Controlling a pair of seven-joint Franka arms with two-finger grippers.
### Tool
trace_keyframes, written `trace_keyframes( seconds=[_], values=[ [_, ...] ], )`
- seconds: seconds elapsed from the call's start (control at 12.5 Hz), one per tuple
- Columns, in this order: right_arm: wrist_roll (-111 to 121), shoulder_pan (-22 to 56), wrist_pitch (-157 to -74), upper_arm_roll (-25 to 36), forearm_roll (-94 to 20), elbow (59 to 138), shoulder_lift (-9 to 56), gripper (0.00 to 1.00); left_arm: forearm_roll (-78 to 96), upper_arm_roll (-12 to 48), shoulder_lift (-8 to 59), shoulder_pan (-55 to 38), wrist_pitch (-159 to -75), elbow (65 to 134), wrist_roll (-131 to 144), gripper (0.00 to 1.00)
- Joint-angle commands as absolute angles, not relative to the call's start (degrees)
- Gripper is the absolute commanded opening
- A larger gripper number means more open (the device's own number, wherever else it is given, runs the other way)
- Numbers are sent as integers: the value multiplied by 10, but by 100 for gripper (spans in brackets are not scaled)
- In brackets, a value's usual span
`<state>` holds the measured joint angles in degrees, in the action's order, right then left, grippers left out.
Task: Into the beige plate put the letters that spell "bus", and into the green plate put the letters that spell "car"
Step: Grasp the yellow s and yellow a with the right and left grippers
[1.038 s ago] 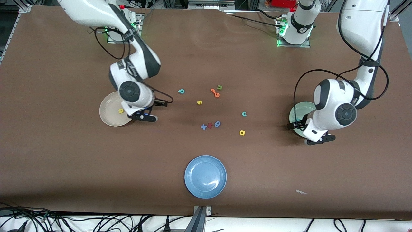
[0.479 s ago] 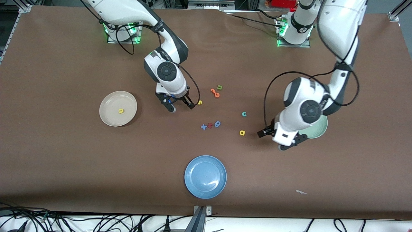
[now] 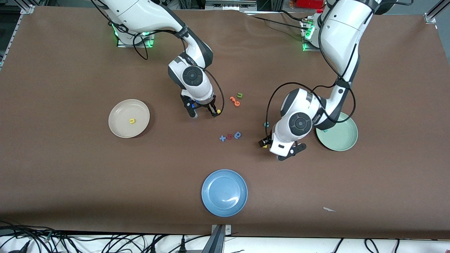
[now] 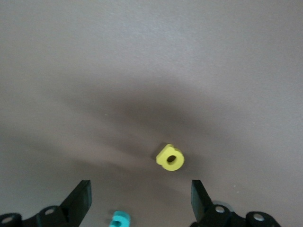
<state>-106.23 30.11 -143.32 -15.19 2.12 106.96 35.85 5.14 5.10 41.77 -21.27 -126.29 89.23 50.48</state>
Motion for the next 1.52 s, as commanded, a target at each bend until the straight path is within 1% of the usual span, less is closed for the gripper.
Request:
trace_keyframes(
  seconds=[0.0, 0.16, 0.32, 0.4, 0.48, 0.72, 0.88, 0.96, 1.04, 1.12, 1.28, 1.36, 1.44],
  values=[
    [-1083, 318, -1436, -149, 19, 1037, 382, 65, 44, 47, 467, -223, -1281, 841, 524, 91],
    [-1094, 323, -1436, -148, 25, 1028, 390, 63, 44, 47, 485, -224, -1281, 819, 531, 90],
    [-1094, 323, -1436, -145, 41, 1022, 398, 62, 43, 47, 490, -225, -1281, 817, 532, 88],
    [-1094, 323, -1436, -143, 47, 1021, 399, 61, 43, 47, 490, -226, -1281, 817, 532, 85],
    [-1094, 323, -1437, -139, 54, 1021, 402, 61, 45, 47, 490, -226, -1281, 817, 533, 80],
    [-1094, 326, -1437, -139, 59, 1020, 407, 54, 40, 47, 488, -235, -1277, 824, 532, 77],
    [-1094, 326, -1437, -139, 59, 1013, 413, 46, 40, 47, 490, -236, -1277, 826, 532, 75],
    [-1094, 326, -1437, -139, 59, 1013, 413, 34, 40, 47, 490, -236, -1277, 827, 532, 74],
    [-1093, 326, -1437, -139, 59, 1013, 413, 25, 39, 47, 491, -236, -1277, 827, 532, 73],
    [-1092, 326, -1436, -138, 60, 1012, 413, 20, 38, 47, 492, -236, -1277, 828, 530, 71],
    [-1077, 323, -1431, -138, 72, 1009, 410, 16, 38, 47, 494, -235, -1277, 829, 526, 68],
    [-1072, 322, -1425, -138, 76, 1009, 405, 16, 38, 47, 494, -235, -1277, 829, 526, 65],
    [-1056, 318, -1399, -138, 76, 1009, 391, 16, 38, 47, 494, -235, -1277, 829, 526, 59]
  ],
)
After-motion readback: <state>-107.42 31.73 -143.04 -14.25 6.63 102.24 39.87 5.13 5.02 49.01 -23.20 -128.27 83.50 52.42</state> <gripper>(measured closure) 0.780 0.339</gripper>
